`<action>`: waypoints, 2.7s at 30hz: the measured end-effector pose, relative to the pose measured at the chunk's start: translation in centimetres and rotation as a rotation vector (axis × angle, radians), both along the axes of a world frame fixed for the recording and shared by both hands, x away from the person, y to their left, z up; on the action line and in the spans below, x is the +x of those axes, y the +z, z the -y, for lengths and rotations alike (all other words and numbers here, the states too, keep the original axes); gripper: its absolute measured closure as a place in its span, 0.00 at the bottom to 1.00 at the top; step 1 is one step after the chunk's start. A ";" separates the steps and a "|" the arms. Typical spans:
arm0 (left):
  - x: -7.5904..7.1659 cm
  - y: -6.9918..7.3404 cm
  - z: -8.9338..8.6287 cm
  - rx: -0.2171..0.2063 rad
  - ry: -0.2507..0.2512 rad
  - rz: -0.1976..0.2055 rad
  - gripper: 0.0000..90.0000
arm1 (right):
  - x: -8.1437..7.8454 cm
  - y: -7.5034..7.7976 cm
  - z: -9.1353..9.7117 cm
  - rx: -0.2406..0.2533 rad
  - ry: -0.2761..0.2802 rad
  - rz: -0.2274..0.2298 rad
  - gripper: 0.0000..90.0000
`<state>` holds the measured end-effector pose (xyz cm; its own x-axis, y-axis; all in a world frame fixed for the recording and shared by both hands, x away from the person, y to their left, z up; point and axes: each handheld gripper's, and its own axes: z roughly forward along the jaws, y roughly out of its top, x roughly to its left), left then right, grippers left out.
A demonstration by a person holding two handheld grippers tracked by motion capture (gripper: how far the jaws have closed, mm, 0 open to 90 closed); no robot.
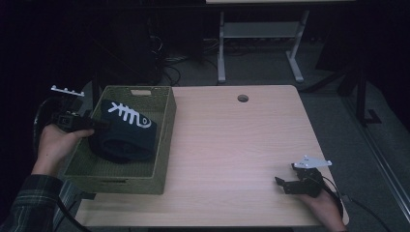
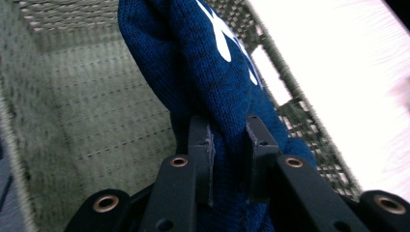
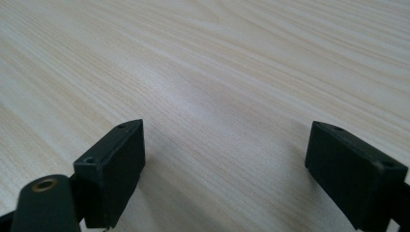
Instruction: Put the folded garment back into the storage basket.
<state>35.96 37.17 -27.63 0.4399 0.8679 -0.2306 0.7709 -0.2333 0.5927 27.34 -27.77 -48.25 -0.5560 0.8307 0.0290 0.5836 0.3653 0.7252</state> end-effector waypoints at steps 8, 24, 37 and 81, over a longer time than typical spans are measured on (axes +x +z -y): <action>0.2 -0.6 0.7 -0.077 -0.045 -0.023 0.86 | 0.0 0.0 0.0 0.000 -0.002 0.000 0.15; 1.6 -2.3 0.4 -0.157 -0.086 -0.073 0.85 | 0.0 0.0 0.0 0.001 -0.003 0.000 0.15; 3.7 -5.1 -0.2 -0.070 -0.078 -0.083 0.85 | 0.0 0.0 0.0 0.000 -0.013 -0.005 0.15; 1.3 -4.8 1.1 0.087 0.114 0.087 0.14 | 0.0 0.0 0.0 0.000 -0.014 -0.004 0.15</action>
<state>37.30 36.04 -32.48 0.3526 0.9284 -0.1175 0.7417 -0.2007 0.6400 27.35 -27.80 -48.23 -0.5445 0.8382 0.0315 0.5918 0.3573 0.7226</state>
